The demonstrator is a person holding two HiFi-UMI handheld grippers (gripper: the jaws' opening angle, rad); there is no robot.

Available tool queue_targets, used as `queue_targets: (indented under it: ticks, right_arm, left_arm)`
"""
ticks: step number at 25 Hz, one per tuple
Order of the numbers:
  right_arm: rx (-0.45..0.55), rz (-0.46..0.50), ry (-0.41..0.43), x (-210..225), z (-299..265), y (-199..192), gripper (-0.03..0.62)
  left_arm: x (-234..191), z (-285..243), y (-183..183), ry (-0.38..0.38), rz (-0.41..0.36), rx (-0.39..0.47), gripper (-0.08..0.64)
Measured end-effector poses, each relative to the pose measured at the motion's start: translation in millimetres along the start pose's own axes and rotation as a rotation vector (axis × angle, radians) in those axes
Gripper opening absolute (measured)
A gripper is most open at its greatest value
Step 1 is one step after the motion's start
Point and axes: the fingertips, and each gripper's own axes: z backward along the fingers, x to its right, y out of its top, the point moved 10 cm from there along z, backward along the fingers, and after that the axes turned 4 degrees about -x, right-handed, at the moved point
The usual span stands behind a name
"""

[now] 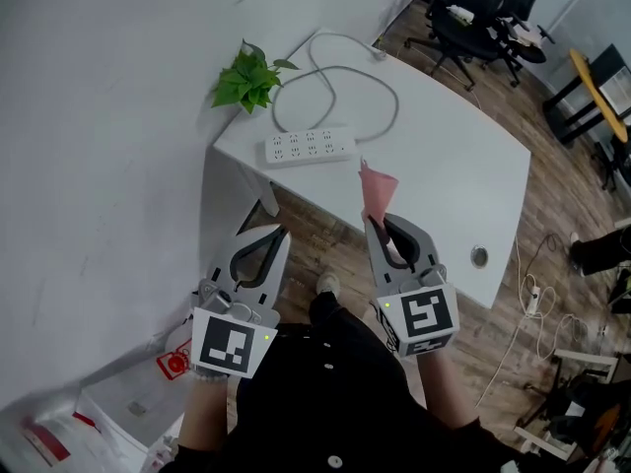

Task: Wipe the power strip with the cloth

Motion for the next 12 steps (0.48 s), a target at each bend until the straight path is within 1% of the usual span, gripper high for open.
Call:
queue_targets:
  ticks: [6, 12]
  right_arm:
    - [-0.006, 0.012, 0.039, 39.9, -34.8, 10.0, 0.049]
    - [-0.002, 0.022, 0.073, 72.4, -61.6, 15.0, 0.049]
  left_arm:
    - [-14.1, -48.1, 10.0, 0.031, 0.014, -0.01, 0.014]
    - [-23.6, -84.1, 15.0, 0.066, 0.025, -0.03, 0.014]
